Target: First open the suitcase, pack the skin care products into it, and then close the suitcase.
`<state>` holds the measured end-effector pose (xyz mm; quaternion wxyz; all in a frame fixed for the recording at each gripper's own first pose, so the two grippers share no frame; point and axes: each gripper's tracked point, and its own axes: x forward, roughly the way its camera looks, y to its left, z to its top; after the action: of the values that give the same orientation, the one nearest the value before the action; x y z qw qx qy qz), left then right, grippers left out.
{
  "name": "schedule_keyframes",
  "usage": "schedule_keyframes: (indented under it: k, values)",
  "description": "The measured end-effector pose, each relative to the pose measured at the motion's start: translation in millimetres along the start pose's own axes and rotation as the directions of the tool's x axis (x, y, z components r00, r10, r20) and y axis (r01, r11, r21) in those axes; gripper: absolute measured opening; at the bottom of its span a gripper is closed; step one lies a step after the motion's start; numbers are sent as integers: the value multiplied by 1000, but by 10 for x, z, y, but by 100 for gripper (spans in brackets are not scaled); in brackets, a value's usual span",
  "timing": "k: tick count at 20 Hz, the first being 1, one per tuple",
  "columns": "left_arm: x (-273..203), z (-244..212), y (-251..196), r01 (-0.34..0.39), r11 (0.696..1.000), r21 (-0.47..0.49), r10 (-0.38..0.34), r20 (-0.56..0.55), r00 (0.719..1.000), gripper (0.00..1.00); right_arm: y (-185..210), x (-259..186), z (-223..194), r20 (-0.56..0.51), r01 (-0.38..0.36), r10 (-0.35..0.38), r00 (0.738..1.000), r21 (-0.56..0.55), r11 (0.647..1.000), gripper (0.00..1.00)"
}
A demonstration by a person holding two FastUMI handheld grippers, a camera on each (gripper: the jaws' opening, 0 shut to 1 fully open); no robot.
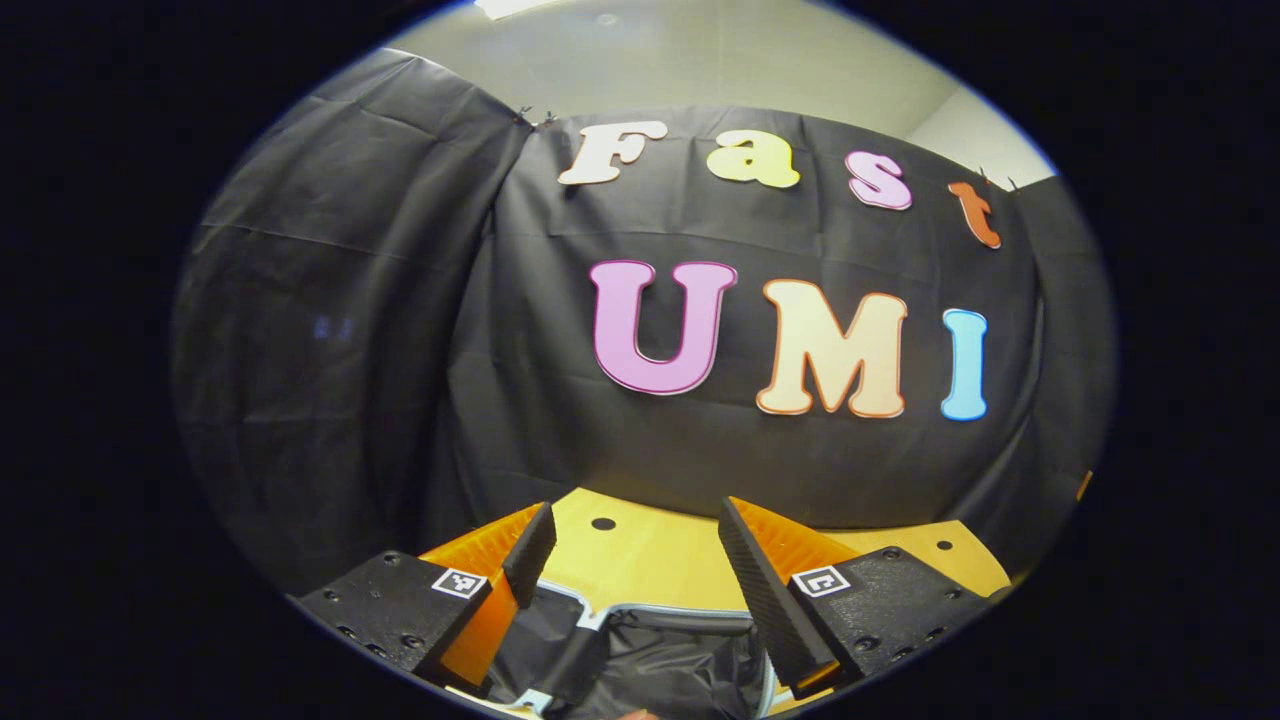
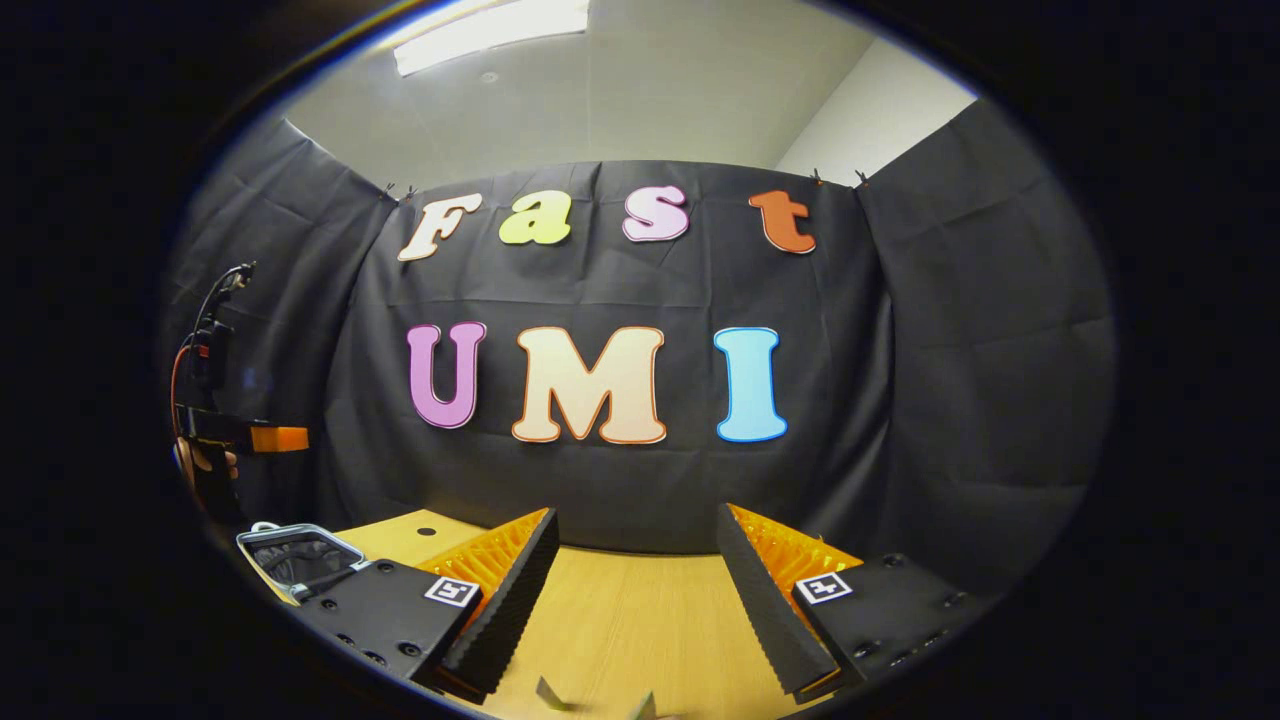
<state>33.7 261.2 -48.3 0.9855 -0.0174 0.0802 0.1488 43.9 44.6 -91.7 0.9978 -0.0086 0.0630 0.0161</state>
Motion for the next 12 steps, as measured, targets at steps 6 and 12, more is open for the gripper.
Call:
schedule_keyframes:
  k: [6, 12]
  values:
    - [-233, -178, -669, 88, 996, 18, -88, -31, 996, 94, -295, -33, -87, -24, 1, 0, 1000, 29, 1000, 98]
    - [-438, -582, -1331, 183, 983, 19, -180, -108, 978, 95, -367, -53, -172, -36, -37, 39, 999, 31, 999, 98]
